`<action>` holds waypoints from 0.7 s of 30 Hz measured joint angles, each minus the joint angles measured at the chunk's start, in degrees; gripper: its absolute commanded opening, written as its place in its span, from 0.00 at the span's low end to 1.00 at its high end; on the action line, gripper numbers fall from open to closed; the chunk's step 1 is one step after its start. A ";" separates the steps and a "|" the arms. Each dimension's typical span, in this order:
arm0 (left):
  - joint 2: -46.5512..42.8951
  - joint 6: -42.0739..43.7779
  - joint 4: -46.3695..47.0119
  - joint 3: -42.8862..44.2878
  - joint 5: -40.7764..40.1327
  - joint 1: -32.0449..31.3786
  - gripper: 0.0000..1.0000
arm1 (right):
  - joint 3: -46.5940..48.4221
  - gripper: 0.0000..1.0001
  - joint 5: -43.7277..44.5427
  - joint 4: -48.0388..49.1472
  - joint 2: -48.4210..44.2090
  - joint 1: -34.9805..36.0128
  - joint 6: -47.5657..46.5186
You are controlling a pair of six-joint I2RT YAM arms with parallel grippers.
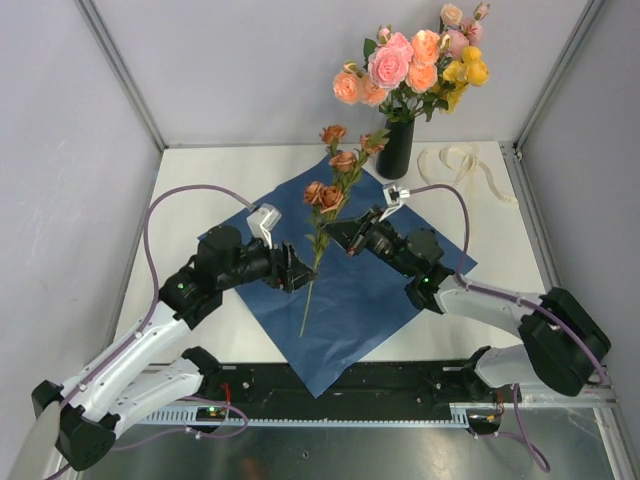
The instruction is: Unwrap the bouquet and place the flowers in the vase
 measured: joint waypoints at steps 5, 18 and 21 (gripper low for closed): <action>-1.33 3.19 -6.69 2.91 -3.91 0.00 0.99 | 0.00 0.00 4.52 -3.93 -8.37 -2.19 -12.17; -16.70 12.13 -14.84 2.93 -24.41 -0.07 1.00 | 2.51 0.00 14.47 10.75 -8.76 -19.12 -46.07; -16.92 12.57 -15.56 2.43 -26.56 -0.07 1.00 | 6.27 0.00 14.78 14.93 -3.30 -22.16 -50.88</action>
